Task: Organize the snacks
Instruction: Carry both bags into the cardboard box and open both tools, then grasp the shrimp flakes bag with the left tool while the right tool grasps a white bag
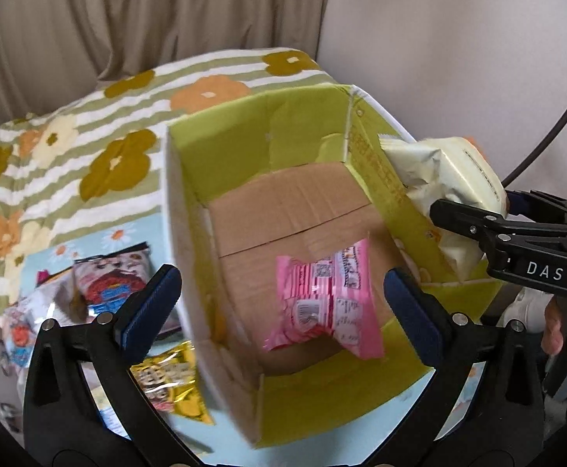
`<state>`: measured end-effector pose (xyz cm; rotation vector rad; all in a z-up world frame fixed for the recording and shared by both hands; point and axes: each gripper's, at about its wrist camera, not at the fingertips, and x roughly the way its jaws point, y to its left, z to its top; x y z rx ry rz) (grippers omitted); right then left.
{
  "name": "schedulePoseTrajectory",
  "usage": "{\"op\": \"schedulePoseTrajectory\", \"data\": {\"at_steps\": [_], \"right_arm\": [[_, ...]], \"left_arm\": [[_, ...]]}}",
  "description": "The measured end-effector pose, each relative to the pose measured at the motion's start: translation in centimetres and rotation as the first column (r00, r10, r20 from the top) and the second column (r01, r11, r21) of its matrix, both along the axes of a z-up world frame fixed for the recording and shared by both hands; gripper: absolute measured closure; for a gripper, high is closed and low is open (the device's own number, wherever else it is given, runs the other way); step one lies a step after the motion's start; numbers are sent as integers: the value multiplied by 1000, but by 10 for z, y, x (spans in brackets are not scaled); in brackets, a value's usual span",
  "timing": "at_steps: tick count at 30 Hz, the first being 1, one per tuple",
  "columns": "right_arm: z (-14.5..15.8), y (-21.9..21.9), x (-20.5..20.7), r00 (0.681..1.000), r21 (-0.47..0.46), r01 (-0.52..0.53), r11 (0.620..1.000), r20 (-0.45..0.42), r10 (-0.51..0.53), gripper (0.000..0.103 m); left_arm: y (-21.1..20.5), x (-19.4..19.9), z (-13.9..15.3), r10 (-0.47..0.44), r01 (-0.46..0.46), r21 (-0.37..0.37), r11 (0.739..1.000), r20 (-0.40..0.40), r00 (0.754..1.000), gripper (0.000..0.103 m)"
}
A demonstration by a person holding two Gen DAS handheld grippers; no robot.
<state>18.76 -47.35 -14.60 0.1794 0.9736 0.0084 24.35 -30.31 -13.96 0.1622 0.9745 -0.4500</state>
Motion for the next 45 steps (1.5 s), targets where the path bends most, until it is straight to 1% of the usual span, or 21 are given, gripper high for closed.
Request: {"op": "schedulePoseTrajectory", "data": {"at_steps": [3,6,10,12,13,14,15,17,22,25,28,34,39,45], "right_arm": [[0,6,2,1000,-13,-29,1000,3,29,37],[-3,11,7,999,8,-50,999,-7,50,37],[-10,16,8,999,11,-42,999,-12,42,35],[-13,14,8,999,32,-34,999,-7,35,24],[-15,14,7,999,47,-45,998,-3,45,7],[-15,15,6,997,68,-74,995,7,74,0],[-14,16,4,995,77,-95,993,18,93,0],[-11,20,-5,993,45,-112,993,42,110,0],[-5,22,-21,992,2,-120,993,50,120,0],[1,20,-26,990,6,-130,992,53,129,0],[11,21,-30,989,-11,-130,991,71,130,0],[27,19,-41,984,-30,-135,990,117,137,0],[33,19,-49,973,1,-171,985,160,168,0],[45,34,-56,948,-13,-230,973,223,227,0]], "left_arm": [[9,-2,3,20,-20,9,1000,6,1000,0],[15,-4,6,34,-34,1,999,6,999,0],[22,-5,11,54,-54,2,999,23,998,0],[27,-8,14,65,-65,-5,998,31,997,0],[29,-10,16,71,-71,-11,997,31,997,0],[31,-11,16,76,-76,-14,997,29,997,0],[33,-13,17,82,-82,-18,997,27,996,0],[36,-17,20,89,-89,-28,996,29,996,0],[43,-30,23,104,-102,-48,994,33,994,0],[45,-37,27,120,-118,-50,992,43,992,0],[48,-45,33,139,-136,-56,989,61,988,0],[50,-63,47,173,-171,-34,985,84,981,0],[55,-80,54,214,-217,23,976,109,971,0],[78,-97,57,272,-275,6,961,117,955,0]]}}
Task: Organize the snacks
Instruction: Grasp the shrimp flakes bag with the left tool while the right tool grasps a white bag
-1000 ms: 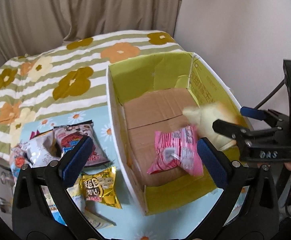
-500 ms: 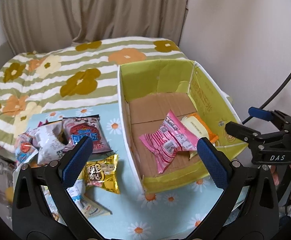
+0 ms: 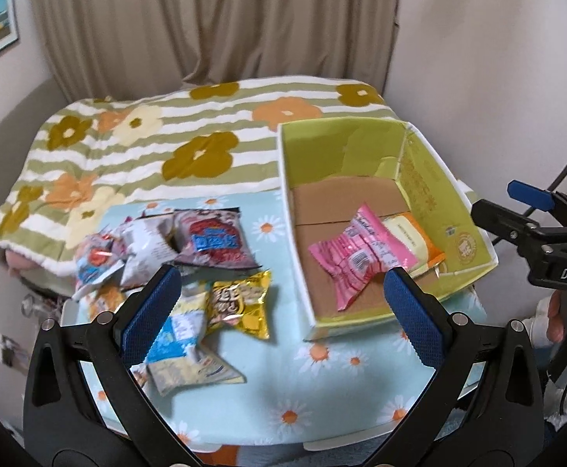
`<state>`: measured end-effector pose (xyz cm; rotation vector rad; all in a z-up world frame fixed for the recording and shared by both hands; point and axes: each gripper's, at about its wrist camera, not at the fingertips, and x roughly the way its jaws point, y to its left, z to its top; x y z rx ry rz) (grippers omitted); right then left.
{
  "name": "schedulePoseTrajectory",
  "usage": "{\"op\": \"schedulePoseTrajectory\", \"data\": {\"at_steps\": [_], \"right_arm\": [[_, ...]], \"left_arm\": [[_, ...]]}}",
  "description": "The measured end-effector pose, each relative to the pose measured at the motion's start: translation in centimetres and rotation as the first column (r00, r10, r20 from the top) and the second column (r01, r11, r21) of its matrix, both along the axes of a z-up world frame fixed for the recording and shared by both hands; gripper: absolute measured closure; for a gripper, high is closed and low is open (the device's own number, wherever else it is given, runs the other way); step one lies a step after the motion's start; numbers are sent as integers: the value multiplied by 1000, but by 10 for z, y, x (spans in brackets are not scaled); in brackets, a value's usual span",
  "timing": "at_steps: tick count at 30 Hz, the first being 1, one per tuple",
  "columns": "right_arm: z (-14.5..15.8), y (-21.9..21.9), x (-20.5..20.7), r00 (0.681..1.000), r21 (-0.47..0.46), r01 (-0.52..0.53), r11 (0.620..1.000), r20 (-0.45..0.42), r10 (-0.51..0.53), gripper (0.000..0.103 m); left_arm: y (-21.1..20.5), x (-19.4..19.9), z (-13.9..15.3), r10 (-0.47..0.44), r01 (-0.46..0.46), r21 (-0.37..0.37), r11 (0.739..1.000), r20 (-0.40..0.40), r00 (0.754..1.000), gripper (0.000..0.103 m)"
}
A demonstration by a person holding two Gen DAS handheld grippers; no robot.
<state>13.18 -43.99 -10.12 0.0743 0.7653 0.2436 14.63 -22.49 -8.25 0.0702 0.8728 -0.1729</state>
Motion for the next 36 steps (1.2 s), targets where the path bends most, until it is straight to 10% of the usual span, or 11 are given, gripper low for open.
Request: {"op": "schedulePoseTrajectory", "data": {"at_steps": [22,36], "right_arm": [[0,182,48,996,45,-84,995,-14,84,0],[-69,291,119,976,-17,-117,993,-185,112,0]], "left_arm": [[244,56,-6,221,-223,-108,969,-31,975,0],[342,162,-120,220,-290,-198,936,-312,924,0]]}}
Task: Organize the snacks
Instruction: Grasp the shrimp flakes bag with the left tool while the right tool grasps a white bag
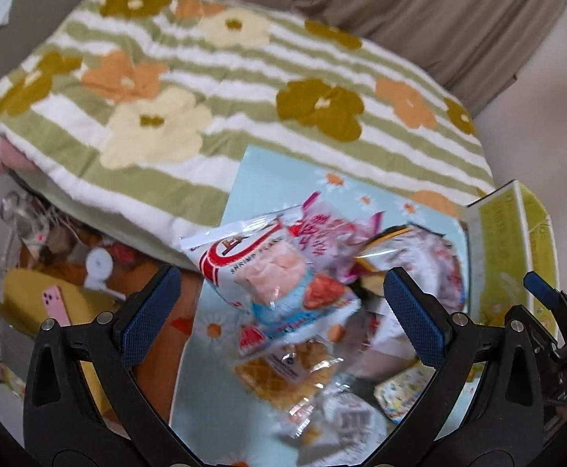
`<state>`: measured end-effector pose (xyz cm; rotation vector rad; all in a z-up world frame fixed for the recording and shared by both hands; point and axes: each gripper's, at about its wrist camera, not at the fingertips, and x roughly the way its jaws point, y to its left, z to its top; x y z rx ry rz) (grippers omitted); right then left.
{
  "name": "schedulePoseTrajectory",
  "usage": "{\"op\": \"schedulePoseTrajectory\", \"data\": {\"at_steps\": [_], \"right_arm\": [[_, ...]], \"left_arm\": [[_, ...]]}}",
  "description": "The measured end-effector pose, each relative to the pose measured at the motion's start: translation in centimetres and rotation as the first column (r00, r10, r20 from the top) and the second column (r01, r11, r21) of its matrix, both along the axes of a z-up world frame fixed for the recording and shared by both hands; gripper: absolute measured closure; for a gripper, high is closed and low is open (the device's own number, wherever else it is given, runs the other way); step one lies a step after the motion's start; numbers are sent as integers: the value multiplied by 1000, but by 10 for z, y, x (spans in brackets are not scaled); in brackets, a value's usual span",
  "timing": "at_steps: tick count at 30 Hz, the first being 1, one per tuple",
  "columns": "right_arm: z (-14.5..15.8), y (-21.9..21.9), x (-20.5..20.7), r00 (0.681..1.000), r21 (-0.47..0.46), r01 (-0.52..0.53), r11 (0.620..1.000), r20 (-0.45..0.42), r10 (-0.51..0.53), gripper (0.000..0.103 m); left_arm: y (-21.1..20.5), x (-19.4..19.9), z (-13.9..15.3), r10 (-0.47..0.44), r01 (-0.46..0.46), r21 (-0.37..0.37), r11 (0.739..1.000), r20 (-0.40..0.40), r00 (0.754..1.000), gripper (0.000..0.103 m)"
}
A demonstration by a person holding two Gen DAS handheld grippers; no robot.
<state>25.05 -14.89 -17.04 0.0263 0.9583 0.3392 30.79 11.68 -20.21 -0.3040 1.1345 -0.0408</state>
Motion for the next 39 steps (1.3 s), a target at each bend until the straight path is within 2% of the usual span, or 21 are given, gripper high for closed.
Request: {"op": "schedulePoseTrajectory", "data": {"at_steps": [7,14,16,18,20,24,31,34,37,39], "right_arm": [[-30,31,23,996,-49,-63,997,-67,60,0],[-54,43,42,984,-48,-138,989,-124,131,0],[-60,46,46,981,-46,-147,988,-132,140,0],[-65,47,49,979,-41,-152,988,-141,145,0],[-68,49,52,977,-28,-156,987,-154,150,0],[-71,54,51,973,-31,-173,985,-160,165,0],[-76,56,49,972,-29,-164,986,-173,156,1],[-79,56,49,973,-34,-155,987,-178,147,7],[-84,53,52,970,-32,-140,990,-204,130,23],[-85,53,54,970,-22,-132,991,-209,125,24]], "left_arm": [[5,24,-42,17,-21,-45,999,-82,996,0],[6,31,-67,79,-84,-34,996,-124,989,1],[5,33,-74,80,-86,-32,996,-143,987,13],[6,33,-79,83,-92,-54,994,-151,985,14],[6,31,-80,87,-97,-62,993,-149,985,20],[3,29,-80,65,-74,-65,995,-141,988,38],[8,22,-77,61,-73,-87,994,-131,990,52],[10,20,-76,58,-69,-92,993,-119,991,54],[12,17,-72,58,-68,-99,993,-104,993,54],[11,15,-69,56,-65,-95,993,-93,994,54]]}}
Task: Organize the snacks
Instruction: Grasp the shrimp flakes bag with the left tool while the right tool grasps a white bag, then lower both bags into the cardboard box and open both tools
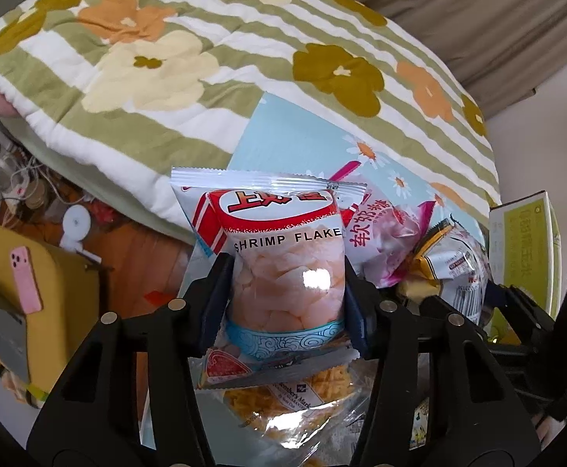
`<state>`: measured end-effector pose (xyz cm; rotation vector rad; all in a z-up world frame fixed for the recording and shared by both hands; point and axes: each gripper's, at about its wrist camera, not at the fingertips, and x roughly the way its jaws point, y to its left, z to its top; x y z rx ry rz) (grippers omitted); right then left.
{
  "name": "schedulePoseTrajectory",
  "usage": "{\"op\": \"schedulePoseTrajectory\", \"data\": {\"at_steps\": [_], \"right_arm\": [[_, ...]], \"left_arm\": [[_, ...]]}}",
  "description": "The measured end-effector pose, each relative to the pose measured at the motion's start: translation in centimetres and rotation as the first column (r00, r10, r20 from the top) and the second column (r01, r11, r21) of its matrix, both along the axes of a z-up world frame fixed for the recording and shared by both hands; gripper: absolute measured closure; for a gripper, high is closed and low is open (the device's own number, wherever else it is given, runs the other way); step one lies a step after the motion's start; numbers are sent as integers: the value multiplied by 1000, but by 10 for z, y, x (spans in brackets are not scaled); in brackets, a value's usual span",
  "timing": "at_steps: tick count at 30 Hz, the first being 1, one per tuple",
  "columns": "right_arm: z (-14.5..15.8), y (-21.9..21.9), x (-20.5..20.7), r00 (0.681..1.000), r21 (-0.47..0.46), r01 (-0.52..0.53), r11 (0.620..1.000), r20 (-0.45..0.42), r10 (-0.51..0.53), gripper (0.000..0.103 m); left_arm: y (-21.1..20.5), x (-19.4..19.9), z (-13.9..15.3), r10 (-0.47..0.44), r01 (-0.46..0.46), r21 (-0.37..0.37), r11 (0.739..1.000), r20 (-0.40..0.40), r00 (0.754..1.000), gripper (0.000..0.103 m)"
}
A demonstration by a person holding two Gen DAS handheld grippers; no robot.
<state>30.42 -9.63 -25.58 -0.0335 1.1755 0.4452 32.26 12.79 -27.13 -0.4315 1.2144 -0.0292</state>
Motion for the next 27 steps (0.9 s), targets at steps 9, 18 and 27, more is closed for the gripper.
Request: {"op": "schedulePoseTrajectory", "data": {"at_steps": [9,18,27], "right_arm": [[-1,8,-2,1000,3,-5,1000,-1,5,47],[33,3,-23,998,60,24,998,59,-28,50],[96,-15,-56,978,112,112,987,163,-130,50]], "left_arm": [[3,-15,21,-13,12,17,1000,43,999,55],[10,-37,60,-35,32,28,999,123,992,54],[-5,-55,126,-142,134,51,990,259,955,54]]}}
